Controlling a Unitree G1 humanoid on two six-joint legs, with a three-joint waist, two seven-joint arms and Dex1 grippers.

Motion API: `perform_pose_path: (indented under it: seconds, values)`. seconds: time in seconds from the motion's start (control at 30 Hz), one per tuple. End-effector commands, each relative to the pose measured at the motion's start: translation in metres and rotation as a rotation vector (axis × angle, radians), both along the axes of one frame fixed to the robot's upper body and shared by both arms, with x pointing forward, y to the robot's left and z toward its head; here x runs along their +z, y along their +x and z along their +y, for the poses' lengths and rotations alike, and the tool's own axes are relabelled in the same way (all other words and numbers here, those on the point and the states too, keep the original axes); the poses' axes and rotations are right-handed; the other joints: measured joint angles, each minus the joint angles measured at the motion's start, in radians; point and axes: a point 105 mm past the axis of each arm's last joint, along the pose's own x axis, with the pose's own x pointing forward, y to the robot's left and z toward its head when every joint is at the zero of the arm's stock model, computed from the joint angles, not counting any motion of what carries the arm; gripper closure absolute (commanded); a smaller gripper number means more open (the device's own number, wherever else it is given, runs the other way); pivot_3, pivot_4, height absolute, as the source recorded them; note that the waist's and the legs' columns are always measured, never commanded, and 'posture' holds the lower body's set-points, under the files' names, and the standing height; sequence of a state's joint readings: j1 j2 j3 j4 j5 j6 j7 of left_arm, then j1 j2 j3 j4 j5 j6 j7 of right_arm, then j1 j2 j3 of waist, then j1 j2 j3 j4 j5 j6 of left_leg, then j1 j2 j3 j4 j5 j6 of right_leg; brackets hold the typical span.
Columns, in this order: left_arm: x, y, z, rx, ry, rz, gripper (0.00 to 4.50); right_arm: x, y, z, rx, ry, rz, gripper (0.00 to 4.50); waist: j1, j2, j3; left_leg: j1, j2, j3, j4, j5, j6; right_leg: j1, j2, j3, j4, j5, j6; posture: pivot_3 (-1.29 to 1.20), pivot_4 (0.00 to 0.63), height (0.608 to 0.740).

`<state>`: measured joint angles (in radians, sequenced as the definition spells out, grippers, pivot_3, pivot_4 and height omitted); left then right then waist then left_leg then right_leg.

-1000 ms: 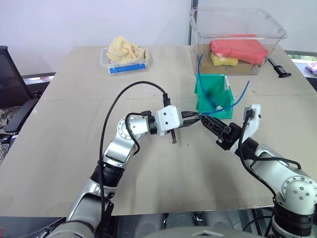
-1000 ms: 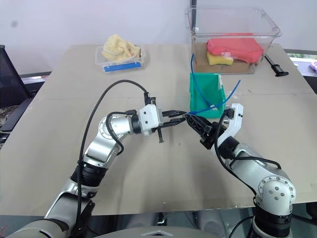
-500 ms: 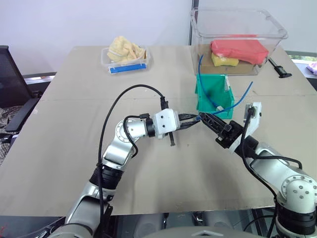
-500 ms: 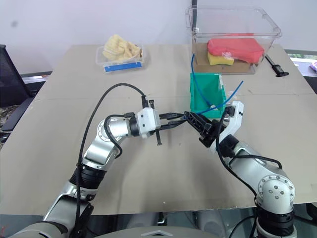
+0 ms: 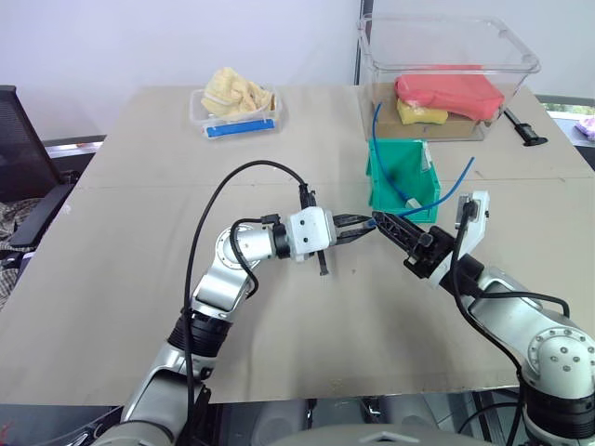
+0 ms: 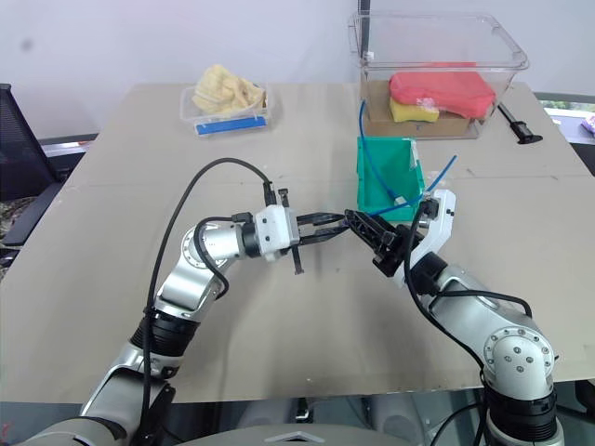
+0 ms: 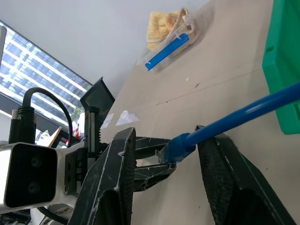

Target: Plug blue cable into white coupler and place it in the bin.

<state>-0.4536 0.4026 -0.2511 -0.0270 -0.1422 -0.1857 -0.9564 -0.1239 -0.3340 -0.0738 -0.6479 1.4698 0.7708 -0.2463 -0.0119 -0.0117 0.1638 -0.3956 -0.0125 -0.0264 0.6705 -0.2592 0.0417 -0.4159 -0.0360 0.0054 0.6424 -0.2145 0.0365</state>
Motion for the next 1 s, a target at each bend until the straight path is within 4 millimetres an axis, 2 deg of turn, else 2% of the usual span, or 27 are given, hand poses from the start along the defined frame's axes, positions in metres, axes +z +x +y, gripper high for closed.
perform_pose_path:
  seconds: [0.03,0.07,0.1,0.33,0.43,0.47,0.53,0.67,0.87,1.0]
  values:
    - [0.008,-0.002,0.002,-0.005,-0.026,-0.031,4.5,0.007,-0.002,0.0,0.003,0.021,-0.024,4.02,0.0,0.0,0.0,0.0,0.0,0.0,0.0,0.0,0.0,0.0,0.0,0.0,0.0,0.0,0.0,0.0,0.15,0.74]
    - [0.009,-0.002,0.001,-0.006,-0.026,-0.031,4.5,0.007,-0.002,0.0,0.003,0.021,-0.024,4.43,0.0,0.0,0.0,0.0,0.0,0.0,0.0,0.0,0.0,0.0,0.0,0.0,0.0,0.0,0.0,0.0,0.15,0.74]
    - [0.01,-0.003,0.001,-0.007,-0.027,-0.033,4.5,0.007,-0.002,0.0,0.004,0.02,-0.024,4.48,0.0,0.0,0.0,0.0,0.0,0.0,0.0,0.0,0.0,0.0,0.0,0.0,0.0,0.0,0.0,0.0,0.15,0.74]
    - [0.013,-0.002,0.0,-0.004,-0.032,-0.036,4.5,0.006,-0.005,0.003,0.034,0.011,-0.027,4.48,0.001,0.0,0.0,0.0,0.0,0.0,0.0,0.0,0.0,0.0,0.0,0.0,0.0,0.0,0.0,0.0,0.15,0.74]
    - [0.016,-0.004,0.003,-0.021,-0.066,0.04,4.5,0.007,-0.004,0.003,0.034,0.014,-0.029,4.48,0.0,0.0,0.0,0.0,0.0,0.0,0.0,0.0,0.0,0.0,0.0,0.0,0.0,0.0,0.0,0.0,0.15,0.74]
    - [0.018,-0.004,0.004,-0.022,-0.082,0.064,3.55,0.008,-0.003,0.002,0.032,0.017,-0.03,4.5,0.0,0.0,0.0,0.0,0.0,0.0,0.0,0.0,0.0,0.0,0.0,0.0,0.0,0.0,0.0,0.0,0.15,0.74]
    - [0.02,-0.004,0.009,-0.006,-0.104,0.105,2.85,0.008,-0.002,0.001,0.028,0.02,-0.031,4.5,0.0,0.0,0.0,0.0,0.0,0.0,0.0,0.0,0.0,0.0,0.0,0.0,0.0,0.0,0.0,0.0,0.15,0.74]
    - [0.019,0.008,0.052,0.116,-0.12,0.303,1.02,0.008,0.001,-0.006,0.011,0.009,-0.036,4.5,-0.006,0.0,0.0,0.0,0.001,0.0,0.0,0.0,0.0,0.0,0.001,0.0,0.0,0.0,0.0,0.0,0.15,0.74]
    - [0.011,0.017,0.126,0.332,-0.082,0.444,1.02,0.006,0.004,-0.018,-0.014,-0.001,-0.042,4.5,-0.002,0.0,0.001,0.0,0.003,0.0,-0.001,0.0,0.0,-0.001,0.002,-0.001,0.0,0.0,0.0,0.0,0.15,0.74]
    - [-0.012,0.017,0.166,0.382,0.058,0.525,1.02,0.005,0.005,-0.021,-0.022,0.004,-0.044,4.5,0.0,0.0,0.001,0.0,0.003,0.001,-0.001,0.0,0.0,-0.001,0.002,-0.001,-0.001,0.0,0.0,0.0,0.15,0.74]
